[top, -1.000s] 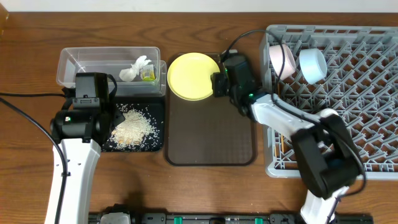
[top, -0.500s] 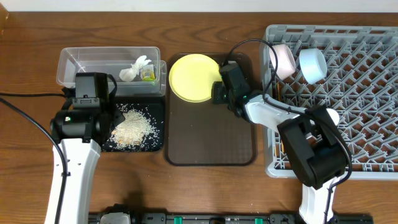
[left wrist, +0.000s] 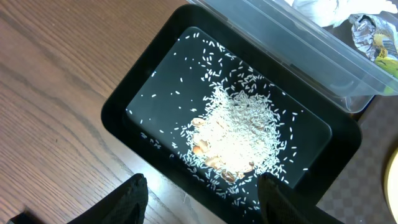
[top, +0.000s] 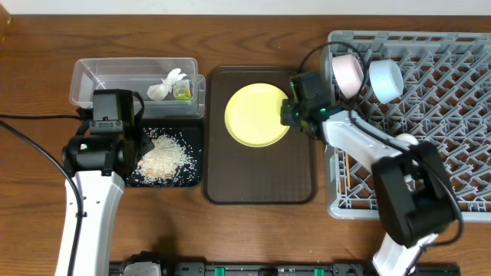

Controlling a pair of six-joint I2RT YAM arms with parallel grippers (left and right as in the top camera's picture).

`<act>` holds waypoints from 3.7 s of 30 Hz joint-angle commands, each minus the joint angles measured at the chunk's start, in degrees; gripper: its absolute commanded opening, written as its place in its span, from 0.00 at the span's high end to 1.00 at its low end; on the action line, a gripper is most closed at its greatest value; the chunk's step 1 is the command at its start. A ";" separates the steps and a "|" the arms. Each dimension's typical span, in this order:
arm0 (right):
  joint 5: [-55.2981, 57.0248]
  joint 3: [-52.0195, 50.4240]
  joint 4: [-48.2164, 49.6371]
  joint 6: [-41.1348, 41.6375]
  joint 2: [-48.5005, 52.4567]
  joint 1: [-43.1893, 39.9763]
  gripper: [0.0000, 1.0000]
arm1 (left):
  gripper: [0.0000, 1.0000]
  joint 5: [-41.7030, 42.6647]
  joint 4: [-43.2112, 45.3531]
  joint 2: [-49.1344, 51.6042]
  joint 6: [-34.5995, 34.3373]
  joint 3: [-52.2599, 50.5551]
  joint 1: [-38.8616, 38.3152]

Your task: Sort waste into correct bins and load items into the dishwasher rack

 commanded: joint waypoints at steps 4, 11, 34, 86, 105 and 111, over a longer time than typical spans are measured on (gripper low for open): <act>-0.24 -0.35 -3.74 -4.20 -9.35 -1.73 0.99 | 0.41 -0.13 -0.11 -0.04 -0.94 0.26 0.28; 8.44 -0.35 -9.42 -14.21 -23.23 -4.59 0.99 | 0.41 -0.13 -0.13 -0.04 -0.94 0.26 0.28; 50.31 -0.42 -20.96 -45.55 -33.79 -14.67 0.99 | 0.41 -0.13 0.11 -0.04 -0.96 0.26 0.28; -0.92 -24.63 -31.50 -15.43 -71.41 -25.64 0.01 | 0.13 12.72 5.73 -42.29 14.78 -16.61 -10.08; -0.92 -25.00 -38.38 -15.43 -74.82 -25.64 0.01 | 0.09 12.74 5.90 -44.98 14.78 -16.61 -10.08; -0.94 -25.00 -40.39 -15.41 -74.82 -25.64 0.01 | 0.09 12.72 5.90 -44.98 14.78 -16.61 -10.08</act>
